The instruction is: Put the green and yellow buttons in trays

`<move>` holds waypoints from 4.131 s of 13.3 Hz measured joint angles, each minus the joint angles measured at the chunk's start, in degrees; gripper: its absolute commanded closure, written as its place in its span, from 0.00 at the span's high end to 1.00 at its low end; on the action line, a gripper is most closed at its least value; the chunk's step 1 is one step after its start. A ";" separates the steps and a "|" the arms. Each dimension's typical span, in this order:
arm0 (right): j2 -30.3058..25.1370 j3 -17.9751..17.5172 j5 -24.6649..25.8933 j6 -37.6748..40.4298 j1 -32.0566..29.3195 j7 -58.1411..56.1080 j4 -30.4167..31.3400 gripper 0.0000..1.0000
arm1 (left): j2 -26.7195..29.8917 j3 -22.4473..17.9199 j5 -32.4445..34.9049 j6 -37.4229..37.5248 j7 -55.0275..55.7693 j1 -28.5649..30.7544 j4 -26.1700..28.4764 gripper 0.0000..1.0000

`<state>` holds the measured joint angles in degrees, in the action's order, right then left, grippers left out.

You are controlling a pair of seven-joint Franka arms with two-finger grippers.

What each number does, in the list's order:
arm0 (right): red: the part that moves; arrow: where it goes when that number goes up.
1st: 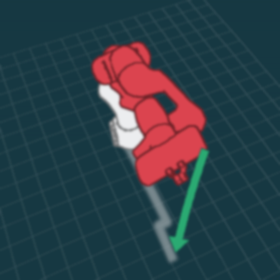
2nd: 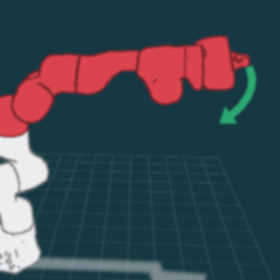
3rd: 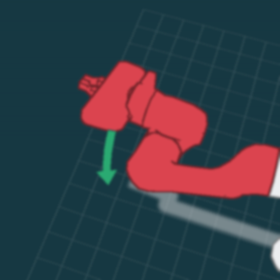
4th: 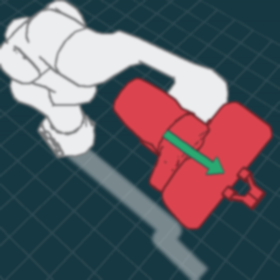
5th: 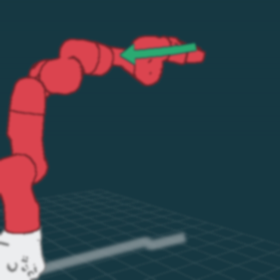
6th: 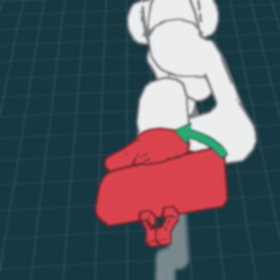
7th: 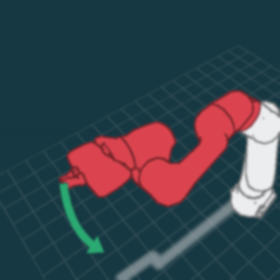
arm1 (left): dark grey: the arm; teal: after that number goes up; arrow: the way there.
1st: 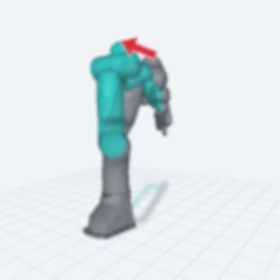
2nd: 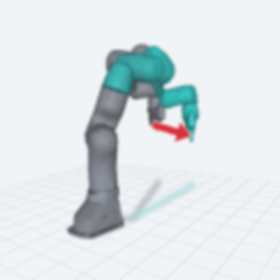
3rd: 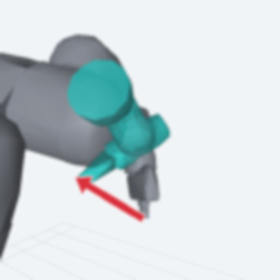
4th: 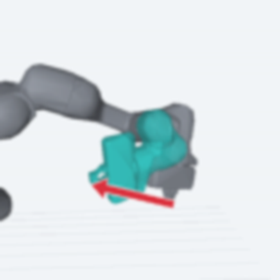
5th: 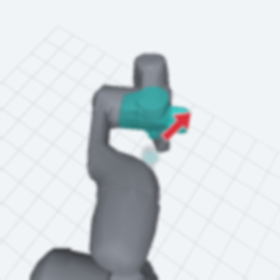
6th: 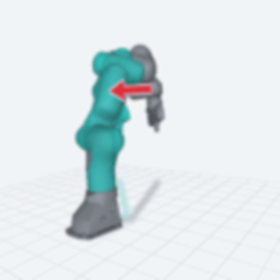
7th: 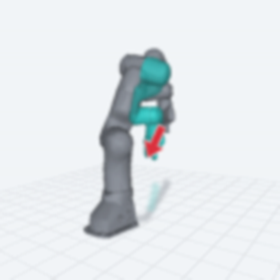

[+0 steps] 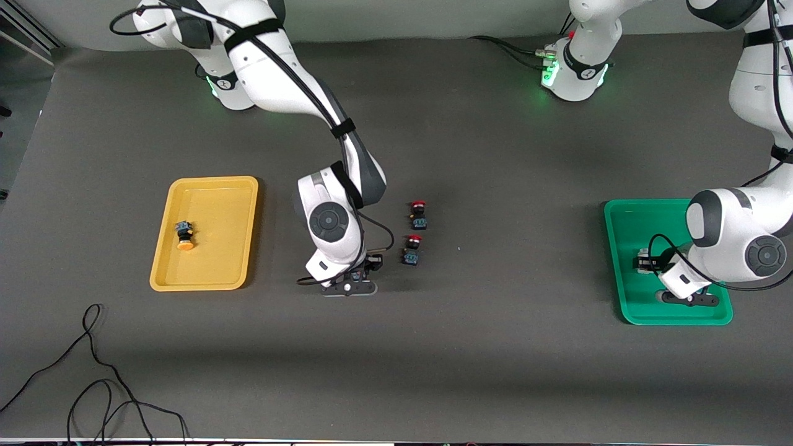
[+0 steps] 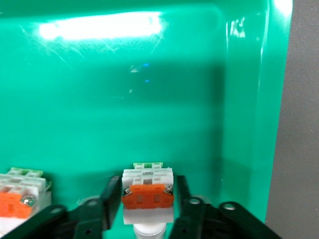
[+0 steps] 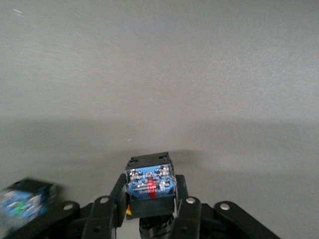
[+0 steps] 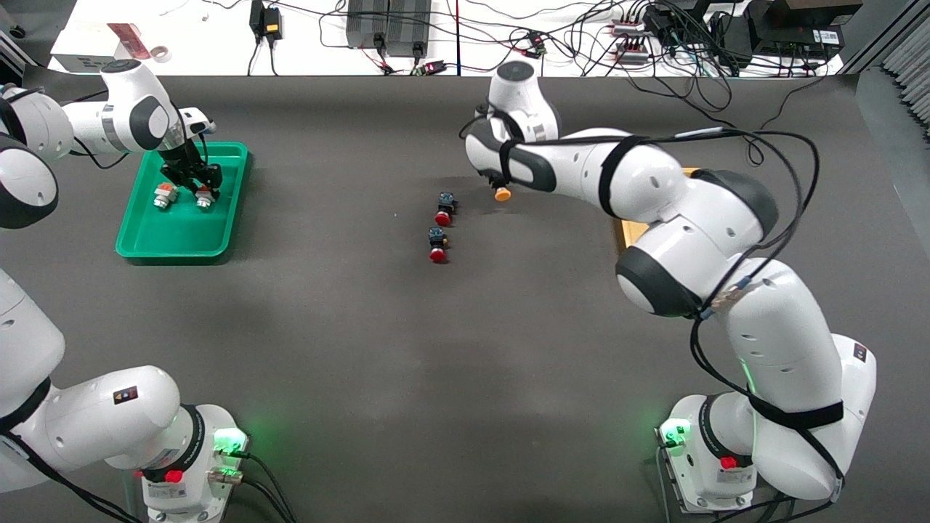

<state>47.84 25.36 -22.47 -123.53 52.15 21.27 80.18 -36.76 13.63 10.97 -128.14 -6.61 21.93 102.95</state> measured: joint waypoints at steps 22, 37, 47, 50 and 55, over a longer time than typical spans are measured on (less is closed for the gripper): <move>-18.30 26.04 -10.55 -3.80 -1.86 -51.60 44.04 0.96 | 13.43 12.81 0.14 59.04 0.02 -3.24 -39.48 1.00; -21.27 30.41 -0.34 35.04 -0.57 -34.88 8.39 1.00 | 23.56 -16.27 -7.80 48.59 -0.05 -27.11 -26.24 1.00; -33.72 28.53 12.39 42.29 -3.41 -32.15 2.98 1.00 | 33.52 -15.04 -8.23 33.29 -0.03 -26.72 -8.77 1.00; -39.50 11.59 18.06 42.54 -17.78 -28.25 4.34 1.00 | 33.01 -15.04 -8.23 33.33 -0.03 -26.26 -8.64 1.00; -46.91 -9.90 20.37 37.37 -39.51 -27.03 12.99 1.00 | 32.99 -15.08 -8.23 33.72 -0.06 -25.87 -8.40 1.00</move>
<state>0.93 15.46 -2.09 -86.16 12.64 -5.75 93.17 -3.77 -1.45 2.74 -94.43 -6.68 -3.94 94.55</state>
